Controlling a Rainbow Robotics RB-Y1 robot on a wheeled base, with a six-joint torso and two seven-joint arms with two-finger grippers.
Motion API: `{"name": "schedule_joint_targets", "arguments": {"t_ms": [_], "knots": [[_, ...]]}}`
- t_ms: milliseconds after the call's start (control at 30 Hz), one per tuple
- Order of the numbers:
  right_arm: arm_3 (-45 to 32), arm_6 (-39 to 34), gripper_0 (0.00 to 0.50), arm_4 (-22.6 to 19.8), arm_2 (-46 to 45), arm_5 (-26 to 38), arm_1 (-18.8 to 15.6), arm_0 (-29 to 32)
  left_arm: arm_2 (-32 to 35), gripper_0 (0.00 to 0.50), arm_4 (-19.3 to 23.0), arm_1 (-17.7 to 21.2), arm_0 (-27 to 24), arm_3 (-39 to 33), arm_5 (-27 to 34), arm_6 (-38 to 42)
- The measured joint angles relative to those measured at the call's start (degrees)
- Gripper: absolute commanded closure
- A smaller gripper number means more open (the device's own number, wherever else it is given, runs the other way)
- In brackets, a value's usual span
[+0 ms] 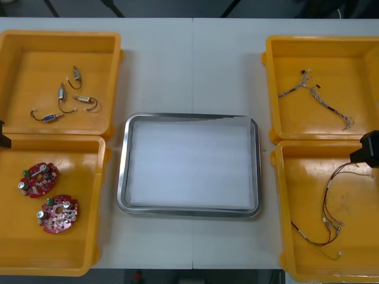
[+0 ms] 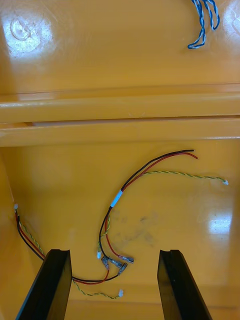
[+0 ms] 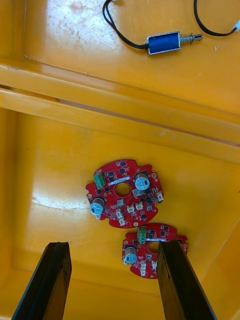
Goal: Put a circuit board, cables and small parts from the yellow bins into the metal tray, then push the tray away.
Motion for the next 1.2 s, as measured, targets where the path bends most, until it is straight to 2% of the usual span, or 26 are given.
{"name": "schedule_joint_targets", "arguments": {"t_ms": [1200], "knots": [[0.00, 0.00, 0.000, 0.00, 0.00, 0.00, 0.00, 0.00, 0.00, 0.000, 0.00, 0.00, 0.00, 0.00, 0.00, 0.00]]}}
